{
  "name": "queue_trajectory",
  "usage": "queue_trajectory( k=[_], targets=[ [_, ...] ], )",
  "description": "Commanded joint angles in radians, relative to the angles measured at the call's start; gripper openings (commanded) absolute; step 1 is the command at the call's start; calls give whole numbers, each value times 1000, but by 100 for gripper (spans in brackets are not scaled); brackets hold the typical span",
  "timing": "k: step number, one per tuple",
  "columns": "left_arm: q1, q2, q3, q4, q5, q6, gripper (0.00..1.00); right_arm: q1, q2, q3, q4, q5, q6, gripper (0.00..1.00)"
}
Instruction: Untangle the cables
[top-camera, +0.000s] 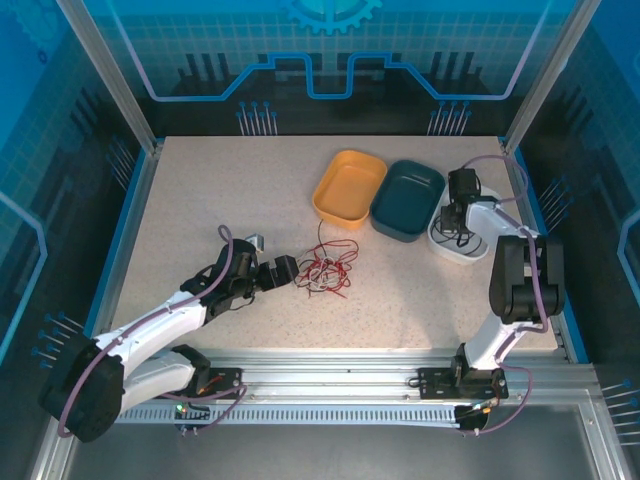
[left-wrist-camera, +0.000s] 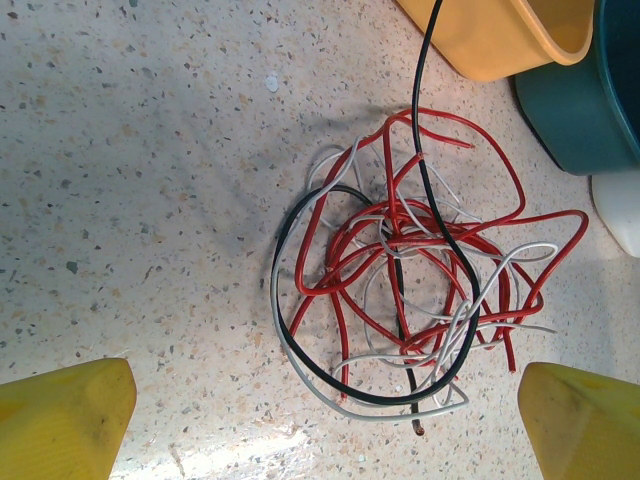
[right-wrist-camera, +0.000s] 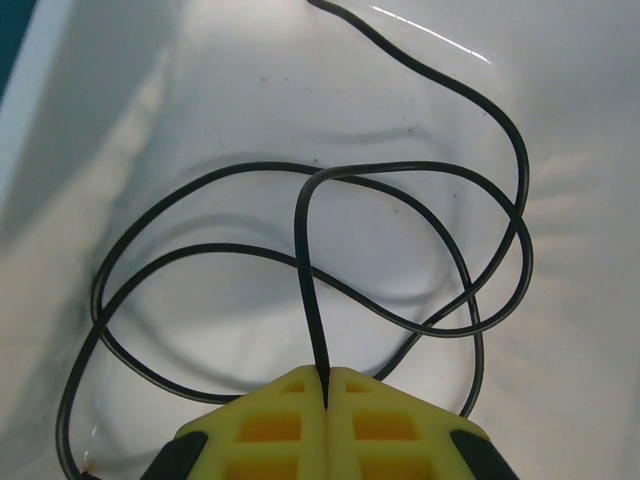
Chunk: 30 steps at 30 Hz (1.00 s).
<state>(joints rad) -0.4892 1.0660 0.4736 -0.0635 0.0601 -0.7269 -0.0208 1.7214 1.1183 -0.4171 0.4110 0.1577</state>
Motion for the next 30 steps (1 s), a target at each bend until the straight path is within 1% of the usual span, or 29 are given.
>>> queue_trajectory(
  k=[1, 4, 8, 14, 18, 24, 27, 30],
  targets=[
    [-7, 7, 5, -10, 6, 1, 99, 2, -17, 49, -65, -10, 13, 11],
    [-7, 8, 7, -9, 8, 2, 99, 13, -66, 63, -106, 12, 22, 18],
    [-7, 10, 8, -4, 11, 3, 99, 17, -143, 57, -138, 10, 29, 27],
    [-7, 26, 12, 2, 21, 3, 99, 19, -237, 49, -169, 14, 23, 36],
    [-7, 32, 8, 9, 23, -2, 99, 20, -269, 52, -207, 50, 44, 36],
    [-7, 29, 2, 14, 24, -2, 99, 41, -341, 39, -258, 55, 83, 36],
    [-7, 28, 1, 18, 29, -2, 99, 61, -392, 28, -288, 38, 117, 36],
    [-8, 24, -1, 25, 32, -6, 99, 94, -453, 4, -311, -15, 159, 36]
  ],
)
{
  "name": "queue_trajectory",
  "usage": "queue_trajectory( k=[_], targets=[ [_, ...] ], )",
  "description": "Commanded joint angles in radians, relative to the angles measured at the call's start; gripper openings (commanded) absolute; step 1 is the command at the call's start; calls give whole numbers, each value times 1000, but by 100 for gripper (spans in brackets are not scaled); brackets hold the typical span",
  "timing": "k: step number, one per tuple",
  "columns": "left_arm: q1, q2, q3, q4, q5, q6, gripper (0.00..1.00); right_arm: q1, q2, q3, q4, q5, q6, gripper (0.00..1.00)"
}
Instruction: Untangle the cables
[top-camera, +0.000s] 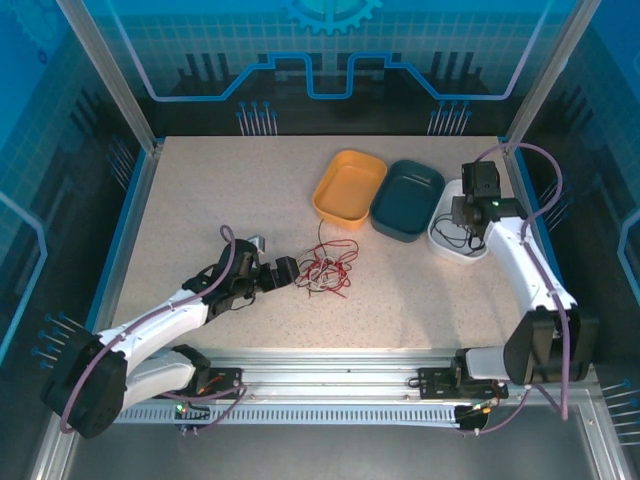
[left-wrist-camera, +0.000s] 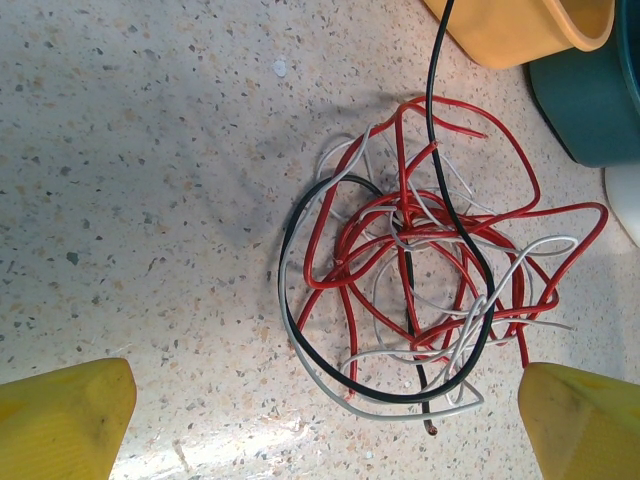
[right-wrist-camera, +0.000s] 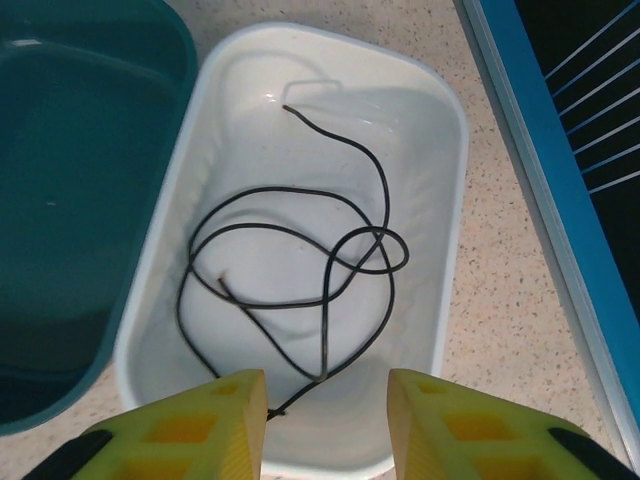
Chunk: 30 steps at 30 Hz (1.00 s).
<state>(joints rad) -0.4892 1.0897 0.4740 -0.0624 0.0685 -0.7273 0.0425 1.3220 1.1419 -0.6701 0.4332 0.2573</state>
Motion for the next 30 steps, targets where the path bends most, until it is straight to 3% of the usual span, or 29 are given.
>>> queue_trajectory(
  k=[1, 7, 12, 20, 30],
  targets=[
    [-7, 0, -1, 22, 22, -8, 99, 48, -78, -33, -61, -60, 79, 36],
    [-7, 4, 5, 20, 11, -11, 99, 233, -165, -82, -70, -137, 200, 36],
    [-6, 11, 3, 24, 4, -15, 99, 447, -125, -62, -60, -145, 280, 36],
    [-7, 44, -5, 49, 18, -36, 99, 685, 155, 126, -62, -93, 290, 39],
    [-7, 95, -10, 127, 57, -70, 98, 732, 607, 502, -141, -144, 237, 37]
  ],
)
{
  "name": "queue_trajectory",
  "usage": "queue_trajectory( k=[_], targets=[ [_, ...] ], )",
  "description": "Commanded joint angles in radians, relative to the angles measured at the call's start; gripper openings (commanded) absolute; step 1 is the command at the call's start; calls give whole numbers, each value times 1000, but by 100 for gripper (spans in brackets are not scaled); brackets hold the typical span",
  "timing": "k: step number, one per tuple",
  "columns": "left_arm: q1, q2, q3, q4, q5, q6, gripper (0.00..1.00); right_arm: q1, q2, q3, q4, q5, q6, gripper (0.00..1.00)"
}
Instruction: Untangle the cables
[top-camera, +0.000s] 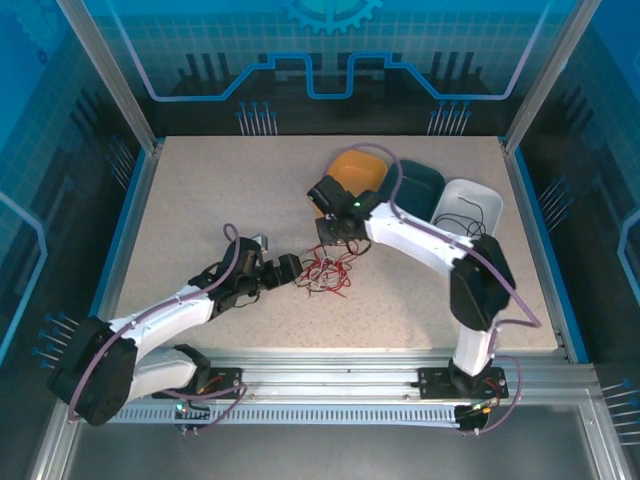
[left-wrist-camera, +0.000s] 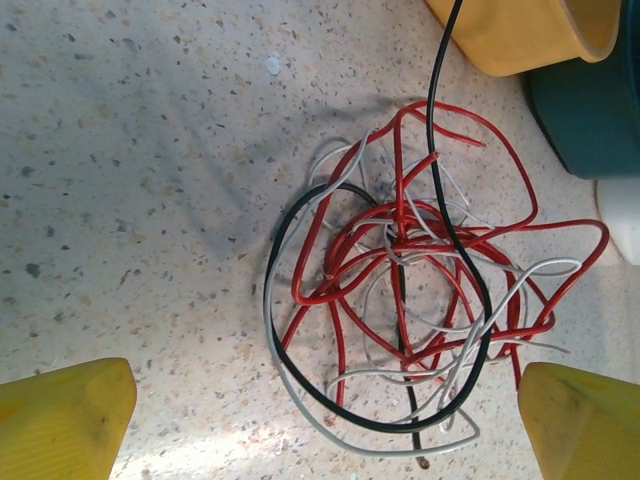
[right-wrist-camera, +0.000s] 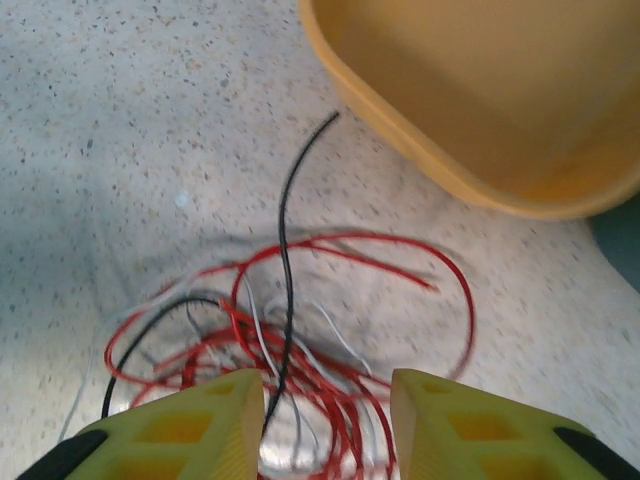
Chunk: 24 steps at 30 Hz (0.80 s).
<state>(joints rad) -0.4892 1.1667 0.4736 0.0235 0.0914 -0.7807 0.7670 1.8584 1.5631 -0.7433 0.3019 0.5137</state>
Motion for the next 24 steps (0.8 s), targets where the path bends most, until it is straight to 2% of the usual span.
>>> queue_trajectory(
  k=[1, 10, 16, 24],
  targets=[
    [-8, 26, -7, 44, 36, -17, 97, 8, 108, 116, -80, -19, -21, 37],
    [-8, 98, 42, 40, 52, 9, 91, -20, 295, 237, -81, -75, 2, 37],
    [-16, 157, 55, 89, 78, -10, 88, -27, 371, 294, -90, -60, 9, 37],
    [-35, 234, 90, 122, 88, -20, 82, -34, 403, 297, -83, -57, 17, 25]
  ],
)
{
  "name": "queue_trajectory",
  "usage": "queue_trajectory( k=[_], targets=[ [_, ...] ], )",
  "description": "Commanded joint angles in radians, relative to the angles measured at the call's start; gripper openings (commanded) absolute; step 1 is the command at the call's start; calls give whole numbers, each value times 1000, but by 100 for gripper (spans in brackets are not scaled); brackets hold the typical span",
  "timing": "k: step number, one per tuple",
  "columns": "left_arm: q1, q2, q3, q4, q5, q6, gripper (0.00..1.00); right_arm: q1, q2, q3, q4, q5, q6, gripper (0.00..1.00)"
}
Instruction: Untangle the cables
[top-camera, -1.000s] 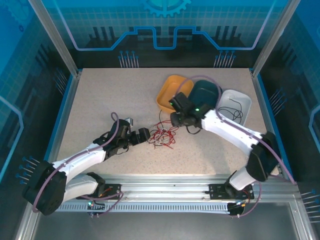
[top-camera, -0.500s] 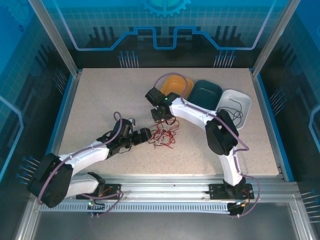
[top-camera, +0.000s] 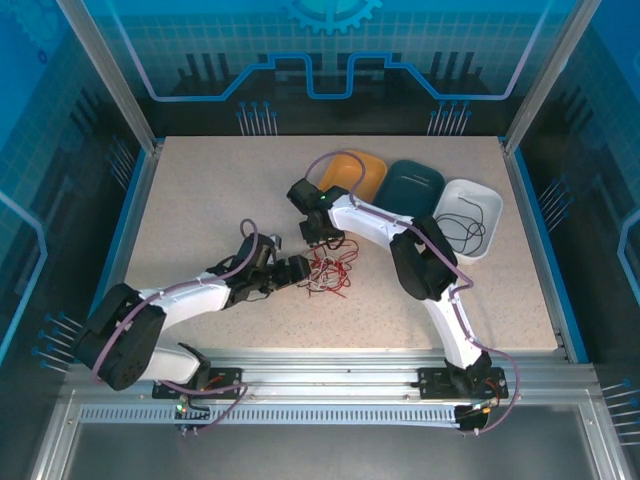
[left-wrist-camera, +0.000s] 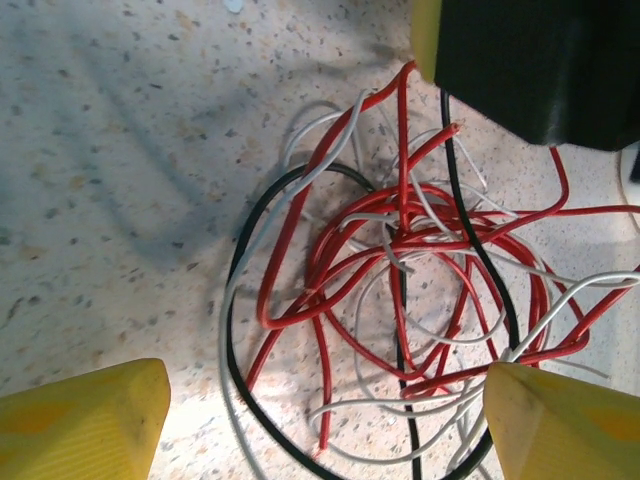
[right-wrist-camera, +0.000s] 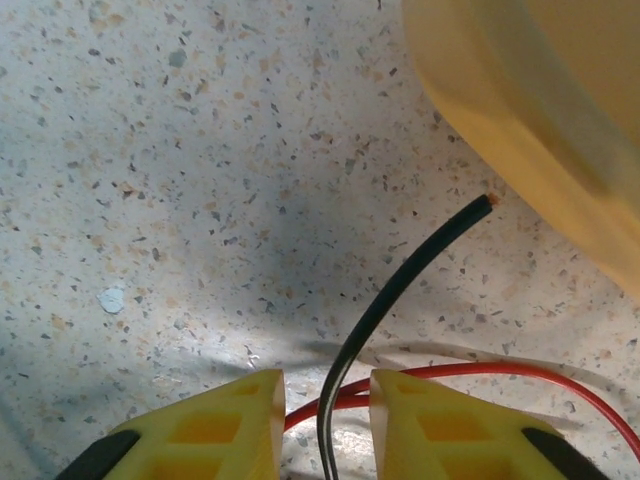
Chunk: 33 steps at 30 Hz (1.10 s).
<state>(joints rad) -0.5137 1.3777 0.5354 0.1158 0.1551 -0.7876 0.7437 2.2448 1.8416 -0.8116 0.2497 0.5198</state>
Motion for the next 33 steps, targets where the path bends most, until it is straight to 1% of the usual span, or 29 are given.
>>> queue_trajectory(
  k=[1, 2, 5, 7, 11, 12, 14, 18, 21, 25, 30, 33],
  targets=[
    [-13, 34, 32, 37, 30, -16, 80, -11, 14, 12, -5, -11, 9, 23],
    [-14, 43, 34, 42, 32, -19, 80, -10, 12, 7, 3, -15, 7, 21],
    [-20, 71, 40, 57, 41, -27, 76, -12, -1, -14, 32, -27, -2, 9],
    [-24, 87, 38, 68, 44, -32, 71, -13, -15, -33, 52, -30, -7, 1],
    [-26, 111, 28, 89, 42, -49, 61, -9, -61, -80, 93, -44, -9, 0],
    [-26, 118, 27, 95, 41, -53, 57, -9, -74, -95, 103, -45, -9, 0],
    [-26, 133, 26, 112, 43, -62, 49, -7, -98, -116, 111, -46, -5, 0],
    [-26, 137, 25, 121, 43, -65, 27, 2, -153, -162, 116, -39, 4, 0],
    [-26, 111, 26, 89, 14, -54, 14, 13, -203, -202, 126, -19, 4, 0],
    [-26, 50, 34, -10, -77, -13, 0, 24, -280, -261, 139, 12, 11, 0],
    [-25, -21, 32, -77, -153, 20, 0, 43, -384, -339, 169, 69, 16, 0],
    [-25, -64, 34, -116, -201, 42, 0, 57, -438, -374, 171, 123, 13, 0]
  ],
)
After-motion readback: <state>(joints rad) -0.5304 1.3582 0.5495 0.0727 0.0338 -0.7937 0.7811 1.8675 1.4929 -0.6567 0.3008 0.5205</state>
